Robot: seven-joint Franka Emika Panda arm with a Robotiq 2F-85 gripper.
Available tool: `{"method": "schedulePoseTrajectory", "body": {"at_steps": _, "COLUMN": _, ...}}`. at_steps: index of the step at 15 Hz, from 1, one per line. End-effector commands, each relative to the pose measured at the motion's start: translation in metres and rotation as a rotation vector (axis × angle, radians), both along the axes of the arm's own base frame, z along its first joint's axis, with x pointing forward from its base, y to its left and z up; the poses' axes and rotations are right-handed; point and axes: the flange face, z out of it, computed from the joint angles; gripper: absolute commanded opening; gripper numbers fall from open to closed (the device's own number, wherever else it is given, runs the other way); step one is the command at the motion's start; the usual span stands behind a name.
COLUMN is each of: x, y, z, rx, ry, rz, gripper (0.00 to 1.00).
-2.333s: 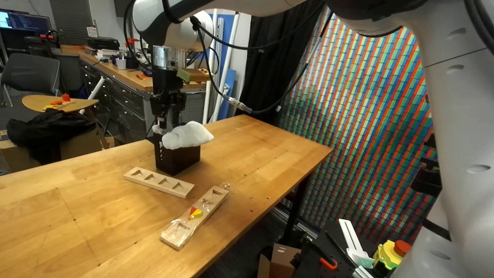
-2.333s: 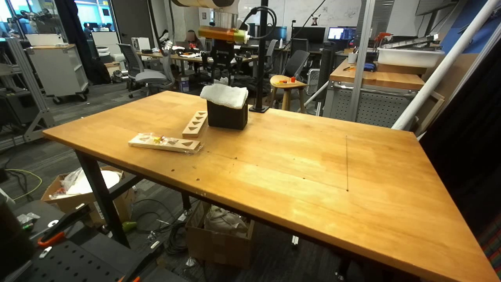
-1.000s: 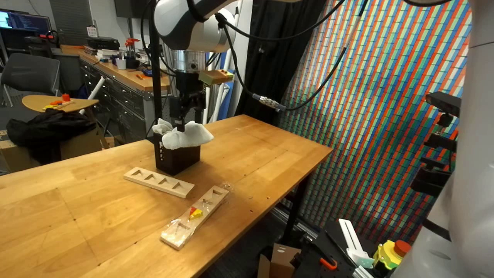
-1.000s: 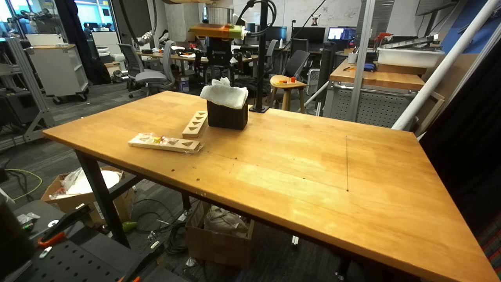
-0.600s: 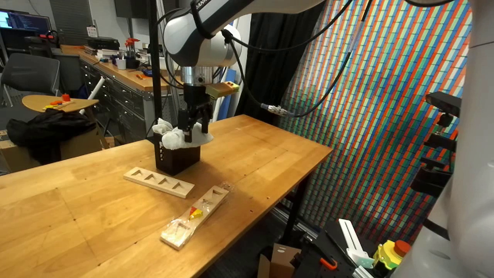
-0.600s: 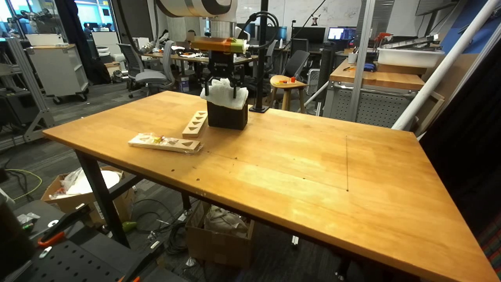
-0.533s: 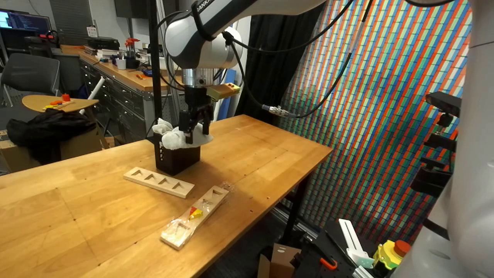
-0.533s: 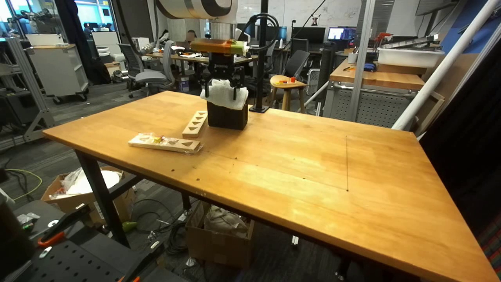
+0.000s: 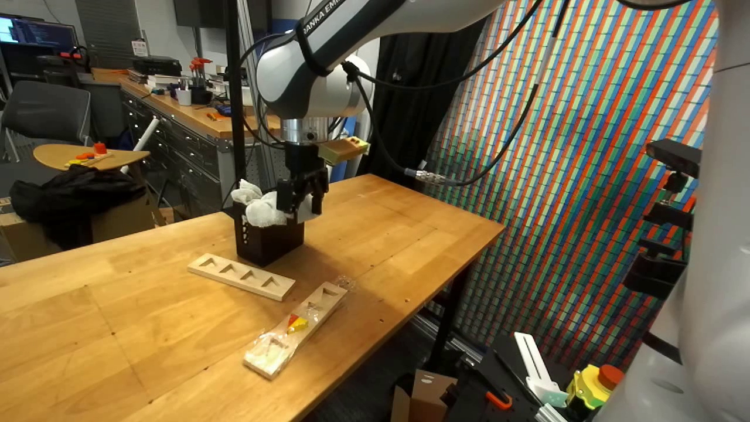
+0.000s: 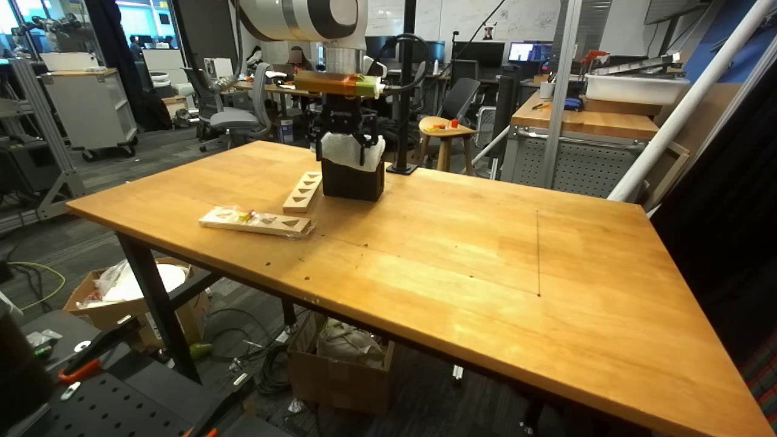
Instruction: Put the white towel inside the black box
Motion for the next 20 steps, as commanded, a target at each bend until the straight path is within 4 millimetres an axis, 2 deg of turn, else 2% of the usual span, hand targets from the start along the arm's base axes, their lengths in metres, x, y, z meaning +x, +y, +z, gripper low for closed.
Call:
{"method": "schedulePoseTrajectory", "body": {"at_steps": 1, "x": -0.009, "y": 0.003, "z": 0.017, "rx": -0.027, "ry": -0.04, "rz": -0.005, "gripper": 1.0}}
{"method": "schedulePoseTrajectory", "body": {"at_steps": 6, "x": -0.013, "y": 0.024, "z": 0.053, "rx": -0.121, "ry": -0.151, "rz": 0.076, "gripper": 1.0}}
{"method": "schedulePoseTrajectory", "body": {"at_steps": 9, "x": -0.016, "y": 0.041, "z": 0.06, "rx": -0.122, "ry": -0.198, "rz": 0.116, "gripper": 1.0}}
{"method": "schedulePoseTrajectory", "body": {"at_steps": 13, "x": -0.025, "y": 0.057, "z": 0.047, "rx": -0.096, "ry": -0.213, "rz": 0.143, "gripper": 1.0}}
{"method": "schedulePoseTrajectory", "body": {"at_steps": 20, "x": -0.041, "y": 0.059, "z": 0.019, "rx": -0.089, "ry": -0.204, "rz": 0.146, "gripper": 1.0}}
